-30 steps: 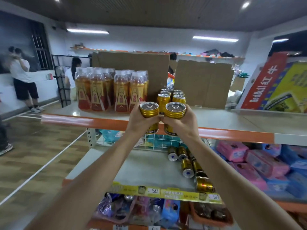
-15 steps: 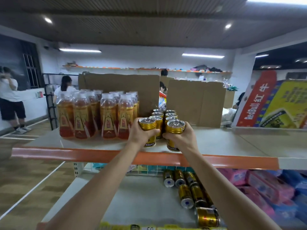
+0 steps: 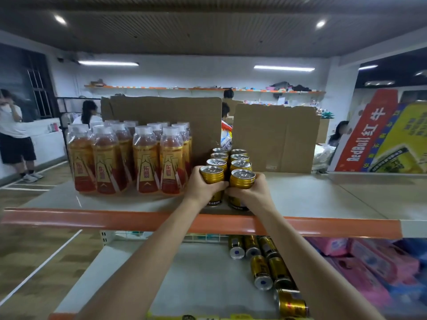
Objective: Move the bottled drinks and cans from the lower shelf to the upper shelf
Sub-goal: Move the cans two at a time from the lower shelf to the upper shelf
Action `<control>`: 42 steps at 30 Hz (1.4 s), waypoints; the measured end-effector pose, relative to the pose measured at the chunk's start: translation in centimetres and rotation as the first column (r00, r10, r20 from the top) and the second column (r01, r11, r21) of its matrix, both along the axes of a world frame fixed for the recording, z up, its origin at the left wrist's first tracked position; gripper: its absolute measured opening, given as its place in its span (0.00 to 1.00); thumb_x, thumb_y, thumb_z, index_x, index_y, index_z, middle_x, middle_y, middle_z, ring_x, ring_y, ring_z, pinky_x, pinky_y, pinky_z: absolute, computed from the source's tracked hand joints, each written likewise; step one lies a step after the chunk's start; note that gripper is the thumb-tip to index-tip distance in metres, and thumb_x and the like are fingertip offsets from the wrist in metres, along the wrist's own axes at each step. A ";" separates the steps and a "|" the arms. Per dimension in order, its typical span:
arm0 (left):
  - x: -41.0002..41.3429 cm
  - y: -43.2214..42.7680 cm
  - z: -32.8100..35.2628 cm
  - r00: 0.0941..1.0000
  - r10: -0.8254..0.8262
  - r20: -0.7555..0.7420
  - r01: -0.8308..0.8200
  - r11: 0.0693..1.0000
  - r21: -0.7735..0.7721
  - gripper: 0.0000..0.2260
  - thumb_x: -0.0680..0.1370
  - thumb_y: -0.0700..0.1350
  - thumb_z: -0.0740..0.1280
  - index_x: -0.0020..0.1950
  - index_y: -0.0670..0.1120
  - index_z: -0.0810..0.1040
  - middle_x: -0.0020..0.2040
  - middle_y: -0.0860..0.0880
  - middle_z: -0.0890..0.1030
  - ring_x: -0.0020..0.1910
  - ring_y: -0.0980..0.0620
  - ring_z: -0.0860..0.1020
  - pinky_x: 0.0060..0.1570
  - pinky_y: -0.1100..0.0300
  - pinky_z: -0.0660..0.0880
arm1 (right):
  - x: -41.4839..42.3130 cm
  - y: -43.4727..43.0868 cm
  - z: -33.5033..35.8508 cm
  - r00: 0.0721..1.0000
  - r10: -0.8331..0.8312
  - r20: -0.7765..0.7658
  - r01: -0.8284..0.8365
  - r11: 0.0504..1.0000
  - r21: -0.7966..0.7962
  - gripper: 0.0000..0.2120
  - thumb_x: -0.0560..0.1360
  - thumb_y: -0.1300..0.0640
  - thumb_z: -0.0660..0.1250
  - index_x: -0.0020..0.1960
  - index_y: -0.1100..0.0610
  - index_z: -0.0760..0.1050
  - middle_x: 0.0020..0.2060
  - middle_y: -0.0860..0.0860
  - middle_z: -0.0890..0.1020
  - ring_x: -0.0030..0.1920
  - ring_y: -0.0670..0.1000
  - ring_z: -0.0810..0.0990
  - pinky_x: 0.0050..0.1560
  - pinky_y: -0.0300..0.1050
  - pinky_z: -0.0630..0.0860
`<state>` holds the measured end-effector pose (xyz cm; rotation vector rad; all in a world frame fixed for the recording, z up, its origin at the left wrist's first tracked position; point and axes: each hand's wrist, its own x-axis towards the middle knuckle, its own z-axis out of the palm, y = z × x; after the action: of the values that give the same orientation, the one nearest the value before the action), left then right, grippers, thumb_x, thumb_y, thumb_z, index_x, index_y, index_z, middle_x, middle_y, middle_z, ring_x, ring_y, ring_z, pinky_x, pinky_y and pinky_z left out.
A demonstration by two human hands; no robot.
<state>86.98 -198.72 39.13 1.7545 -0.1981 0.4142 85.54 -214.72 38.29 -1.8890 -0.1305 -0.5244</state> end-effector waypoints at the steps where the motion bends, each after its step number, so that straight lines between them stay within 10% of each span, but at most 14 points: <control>1: 0.0 0.1 -0.1 1.000 -0.018 -0.018 0.018 1.000 -0.011 0.30 0.64 0.47 0.82 0.60 0.47 0.70 0.55 0.50 0.78 0.54 0.53 0.77 0.49 0.63 0.73 | 0.1 -0.2 -0.1 1.000 0.010 -0.001 -0.010 1.000 0.006 0.22 0.52 0.47 0.80 0.40 0.58 0.81 0.38 0.52 0.86 0.43 0.58 0.86 0.43 0.62 0.81; 9: -0.2 1.1 0.0 0.973 -0.147 -0.176 0.147 0.989 -0.015 0.44 0.54 0.50 0.83 0.64 0.52 0.63 0.60 0.48 0.76 0.58 0.49 0.77 0.61 0.49 0.75 | -1.0 -0.5 0.5 0.996 0.082 -0.030 -0.082 0.997 0.009 0.22 0.52 0.55 0.82 0.43 0.61 0.82 0.41 0.52 0.87 0.44 0.53 0.86 0.46 0.57 0.83; 16: -1.1 2.0 -0.3 0.992 -0.030 -0.125 0.035 0.999 0.037 0.35 0.64 0.45 0.82 0.64 0.50 0.66 0.61 0.48 0.74 0.60 0.49 0.75 0.63 0.51 0.74 | -0.9 -1.3 -0.5 0.996 -0.007 -0.085 -0.002 0.994 -0.108 0.30 0.54 0.46 0.79 0.52 0.55 0.77 0.46 0.50 0.83 0.47 0.50 0.84 0.46 0.51 0.83; 32: -1.5 1.8 -0.5 0.999 -0.022 -0.026 0.023 0.997 0.069 0.32 0.66 0.46 0.81 0.66 0.47 0.70 0.56 0.53 0.76 0.59 0.52 0.75 0.58 0.57 0.73 | -2.4 -0.8 -0.2 0.999 -0.032 0.014 0.033 0.994 -0.105 0.30 0.65 0.58 0.79 0.64 0.56 0.73 0.56 0.51 0.80 0.56 0.50 0.78 0.54 0.43 0.74; 38: -0.6 2.3 -0.6 0.976 -0.132 -0.174 0.138 0.990 0.020 0.51 0.61 0.54 0.82 0.77 0.48 0.60 0.73 0.49 0.68 0.71 0.48 0.68 0.71 0.46 0.66 | -2.2 -0.7 0.3 0.993 0.091 -0.073 -0.092 0.996 -0.014 0.31 0.65 0.62 0.76 0.64 0.50 0.68 0.56 0.48 0.80 0.56 0.48 0.79 0.57 0.47 0.77; 42: -0.5 2.2 -0.4 0.950 -0.254 -0.184 0.252 0.967 -0.038 0.33 0.64 0.47 0.81 0.67 0.49 0.73 0.59 0.50 0.81 0.60 0.50 0.78 0.66 0.47 0.72 | -2.2 -1.0 0.5 0.982 0.146 -0.118 -0.144 0.989 0.030 0.31 0.69 0.63 0.74 0.67 0.48 0.68 0.55 0.44 0.80 0.55 0.45 0.80 0.59 0.49 0.78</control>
<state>86.53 -196.51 38.72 1.7162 -0.2808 0.0629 83.30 -215.74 38.80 -1.8683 -0.1813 -0.3112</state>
